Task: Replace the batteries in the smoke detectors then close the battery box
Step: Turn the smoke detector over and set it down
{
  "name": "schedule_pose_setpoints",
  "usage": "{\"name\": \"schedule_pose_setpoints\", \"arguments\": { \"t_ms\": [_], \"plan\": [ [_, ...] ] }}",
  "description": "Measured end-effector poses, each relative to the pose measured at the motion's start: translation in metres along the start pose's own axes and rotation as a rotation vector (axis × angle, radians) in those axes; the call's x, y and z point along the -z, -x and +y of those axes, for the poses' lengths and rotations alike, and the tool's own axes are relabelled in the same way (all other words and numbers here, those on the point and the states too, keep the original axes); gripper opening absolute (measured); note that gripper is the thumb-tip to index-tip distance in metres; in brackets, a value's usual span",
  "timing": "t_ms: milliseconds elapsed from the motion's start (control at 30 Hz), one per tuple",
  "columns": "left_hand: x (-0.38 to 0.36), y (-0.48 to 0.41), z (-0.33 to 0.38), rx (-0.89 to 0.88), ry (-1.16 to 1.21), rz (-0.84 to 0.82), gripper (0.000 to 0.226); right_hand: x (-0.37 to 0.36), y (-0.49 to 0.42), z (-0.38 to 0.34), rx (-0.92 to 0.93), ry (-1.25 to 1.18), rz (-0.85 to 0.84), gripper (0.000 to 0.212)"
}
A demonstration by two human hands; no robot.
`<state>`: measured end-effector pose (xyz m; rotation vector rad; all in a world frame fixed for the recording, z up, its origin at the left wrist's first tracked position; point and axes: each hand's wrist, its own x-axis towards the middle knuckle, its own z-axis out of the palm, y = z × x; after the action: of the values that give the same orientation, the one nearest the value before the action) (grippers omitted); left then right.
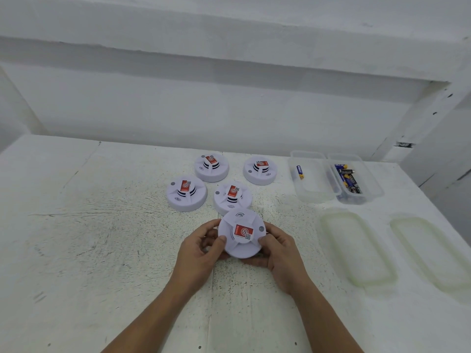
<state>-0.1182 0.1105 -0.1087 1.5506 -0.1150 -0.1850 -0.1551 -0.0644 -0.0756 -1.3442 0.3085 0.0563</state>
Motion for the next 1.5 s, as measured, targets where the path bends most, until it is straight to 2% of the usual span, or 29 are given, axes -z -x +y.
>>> {"name": "schedule_pose_setpoints", "arguments": {
  "t_ms": [1500],
  "plan": [
    [-0.0022,0.0011,0.0029,-0.011,-0.032,0.017,0.03,-0.0038,0.0029,-0.003,0.006,-0.004,0.001,0.031]
  ]
}}
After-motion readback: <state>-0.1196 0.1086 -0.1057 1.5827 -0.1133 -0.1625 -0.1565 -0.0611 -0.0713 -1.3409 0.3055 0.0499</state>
